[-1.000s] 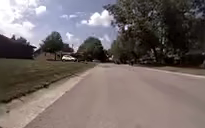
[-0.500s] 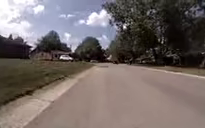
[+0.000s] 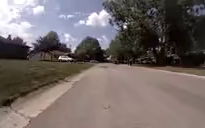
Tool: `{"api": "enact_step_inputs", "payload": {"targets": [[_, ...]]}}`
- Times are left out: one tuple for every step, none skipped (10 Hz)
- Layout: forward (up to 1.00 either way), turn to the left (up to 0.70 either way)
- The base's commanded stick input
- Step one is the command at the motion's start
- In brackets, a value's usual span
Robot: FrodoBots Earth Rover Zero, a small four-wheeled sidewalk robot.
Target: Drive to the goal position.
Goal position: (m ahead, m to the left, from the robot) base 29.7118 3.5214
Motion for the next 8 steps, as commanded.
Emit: {"api": "enact_step_inputs", "payload": {"targets": [[1.00, 0.00], [1.00, 0.00], [1.00, 0.00], [1.00, 0.00], [1.00, 0.00], [1.00, 0.00], [1.00, 0.00], [1.00, 0.00]]}}
